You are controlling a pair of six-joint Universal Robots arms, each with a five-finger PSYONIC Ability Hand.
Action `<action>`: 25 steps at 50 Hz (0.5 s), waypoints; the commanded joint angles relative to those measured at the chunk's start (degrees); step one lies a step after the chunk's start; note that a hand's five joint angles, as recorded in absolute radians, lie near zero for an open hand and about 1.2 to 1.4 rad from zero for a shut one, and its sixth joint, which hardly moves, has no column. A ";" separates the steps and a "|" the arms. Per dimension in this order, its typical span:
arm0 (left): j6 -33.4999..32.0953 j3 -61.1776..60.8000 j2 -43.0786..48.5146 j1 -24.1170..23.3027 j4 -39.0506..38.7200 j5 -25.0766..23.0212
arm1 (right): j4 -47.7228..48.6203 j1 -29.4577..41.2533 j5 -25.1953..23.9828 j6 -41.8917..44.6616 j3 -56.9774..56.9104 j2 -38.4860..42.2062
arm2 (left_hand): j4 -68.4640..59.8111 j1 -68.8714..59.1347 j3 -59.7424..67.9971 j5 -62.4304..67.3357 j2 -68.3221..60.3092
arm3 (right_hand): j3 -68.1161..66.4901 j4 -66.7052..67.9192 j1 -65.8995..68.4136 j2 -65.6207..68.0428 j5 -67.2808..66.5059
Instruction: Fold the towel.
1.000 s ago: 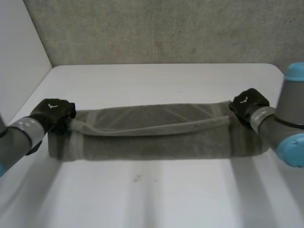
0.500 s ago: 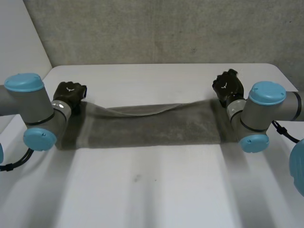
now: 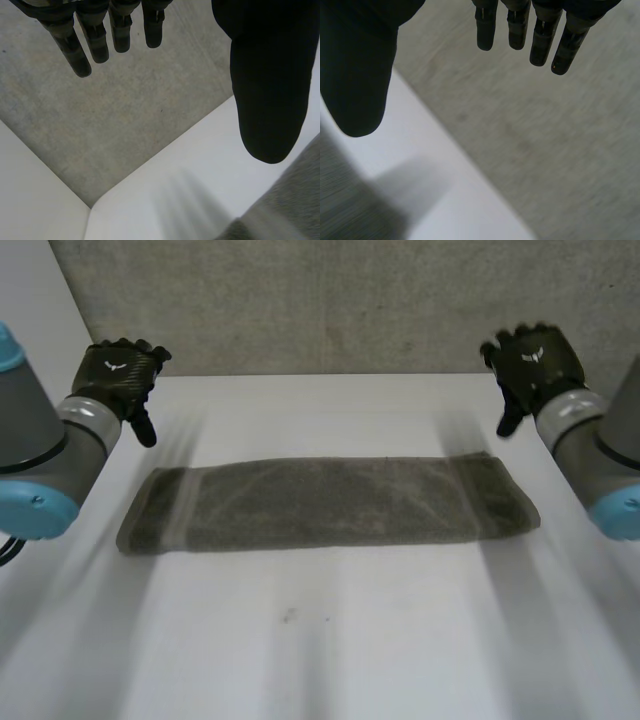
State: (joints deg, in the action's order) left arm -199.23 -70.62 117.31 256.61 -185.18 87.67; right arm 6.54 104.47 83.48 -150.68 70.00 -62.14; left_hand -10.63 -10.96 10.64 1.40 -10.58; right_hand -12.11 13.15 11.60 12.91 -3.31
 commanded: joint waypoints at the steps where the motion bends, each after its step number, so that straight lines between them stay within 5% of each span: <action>1: 6.31 -12.00 -8.86 -0.06 -1.32 -0.66 | -13.04 -3.83 -3.32 -1.54 6.64 -2.72 | -0.42 -0.10 0.42 -0.35 -0.47 | 2.11 -3.15 -1.60 -2.91 3.31; 10: 12.29 -25.97 -15.98 -0.32 -10.02 -0.92 | -10.23 -8.84 -7.19 -0.75 14.64 -1.49 | -0.09 0.24 0.08 -0.68 -0.14 | 1.02 -2.06 -0.50 -1.82 2.21; 17: 13.60 -29.75 -16.33 -0.67 -13.54 -0.92 | 2.85 -10.60 -11.49 0.56 19.21 3.60 | -0.25 0.07 0.25 -0.51 -0.30 | -24.68 23.64 25.20 23.88 -23.49; 25: 13.61 -30.37 -16.50 -1.28 -13.98 -0.92 | 4.97 -10.95 -11.23 4.25 19.13 7.47 | -0.25 0.07 0.25 -0.51 -0.30 | -27.23 26.19 27.75 26.44 -26.04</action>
State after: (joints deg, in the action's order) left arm -185.47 -100.96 100.78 255.88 -199.12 86.72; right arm 10.17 93.58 71.94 -148.99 89.38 -57.23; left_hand -9.54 -9.86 9.51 1.39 -9.48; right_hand -33.04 33.00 28.12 32.90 -21.76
